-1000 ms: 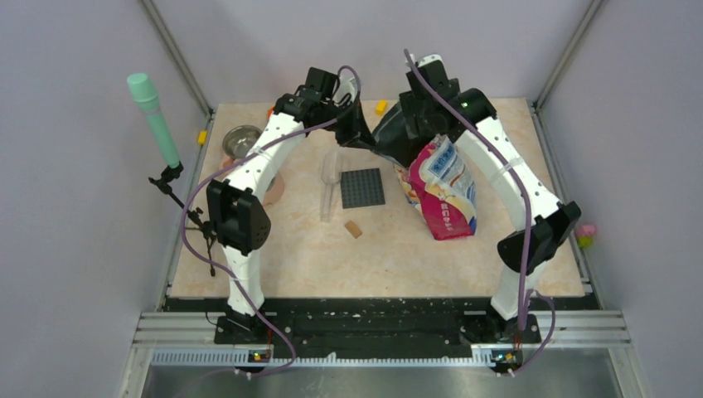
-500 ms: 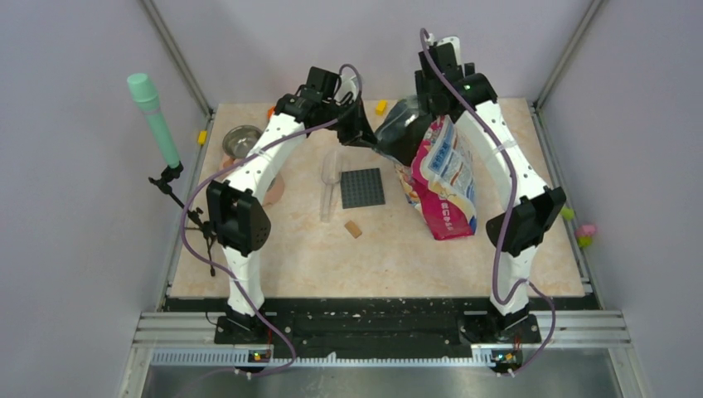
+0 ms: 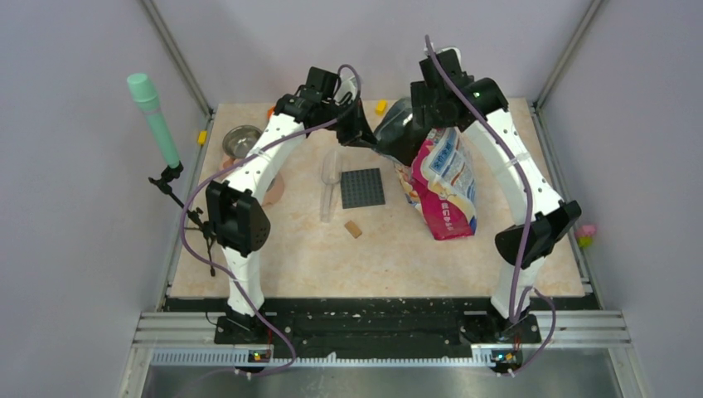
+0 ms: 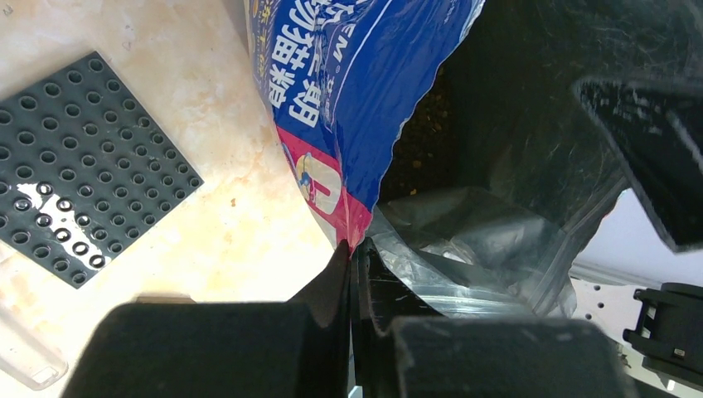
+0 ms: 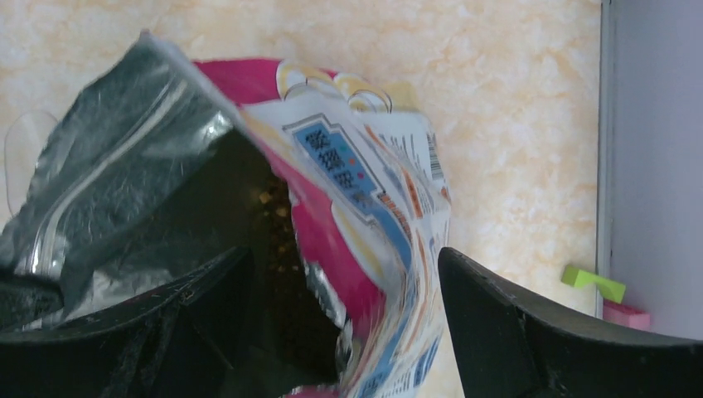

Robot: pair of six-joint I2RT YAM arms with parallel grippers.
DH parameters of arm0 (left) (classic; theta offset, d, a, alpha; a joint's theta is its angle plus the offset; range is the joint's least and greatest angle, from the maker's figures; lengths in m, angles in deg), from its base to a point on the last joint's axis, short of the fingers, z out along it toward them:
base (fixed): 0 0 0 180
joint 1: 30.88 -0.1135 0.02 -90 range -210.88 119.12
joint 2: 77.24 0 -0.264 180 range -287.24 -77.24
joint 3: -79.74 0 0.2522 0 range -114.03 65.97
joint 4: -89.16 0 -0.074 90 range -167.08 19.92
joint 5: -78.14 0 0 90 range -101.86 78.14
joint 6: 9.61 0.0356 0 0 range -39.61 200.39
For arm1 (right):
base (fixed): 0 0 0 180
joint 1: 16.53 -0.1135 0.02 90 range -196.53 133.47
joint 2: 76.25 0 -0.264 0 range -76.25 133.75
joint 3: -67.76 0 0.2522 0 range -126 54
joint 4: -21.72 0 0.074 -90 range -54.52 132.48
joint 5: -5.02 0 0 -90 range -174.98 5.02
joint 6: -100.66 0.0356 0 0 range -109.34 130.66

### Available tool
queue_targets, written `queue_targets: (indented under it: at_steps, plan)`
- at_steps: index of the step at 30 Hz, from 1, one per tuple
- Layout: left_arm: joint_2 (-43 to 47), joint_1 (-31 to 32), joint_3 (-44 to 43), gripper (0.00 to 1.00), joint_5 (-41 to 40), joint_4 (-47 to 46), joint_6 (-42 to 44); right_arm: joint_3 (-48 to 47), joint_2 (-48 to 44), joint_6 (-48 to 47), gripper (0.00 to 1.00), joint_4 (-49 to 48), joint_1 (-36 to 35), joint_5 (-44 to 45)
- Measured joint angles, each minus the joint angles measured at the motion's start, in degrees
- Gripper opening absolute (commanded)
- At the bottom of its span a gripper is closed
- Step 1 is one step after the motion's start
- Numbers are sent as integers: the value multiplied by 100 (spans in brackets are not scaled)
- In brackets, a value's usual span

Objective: Serve the pet food

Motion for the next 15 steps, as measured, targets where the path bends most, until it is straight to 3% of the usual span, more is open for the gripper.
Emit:
queue_targets:
  at_steps: [5, 7, 9, 11, 15]
  plan:
    - [2, 2, -7, 0, -17, 2, -55, 136, -157, 98, 59, 337, -120, 212]
    - [0, 2, -7, 0, -17, 2, -59, 275, -232, 116, 43, 352, -120, 249]
    - [2, 2, -7, 0, -20, 7, -59, 328, -254, 142, 17, 367, -120, 280]
    - [0, 7, -9, 0, -52, 11, -57, 319, -254, 216, 0, 442, -120, 315]
    - [0, 13, -9, 0, -127, 20, -55, 332, -256, 304, 0, 520, -120, 289]
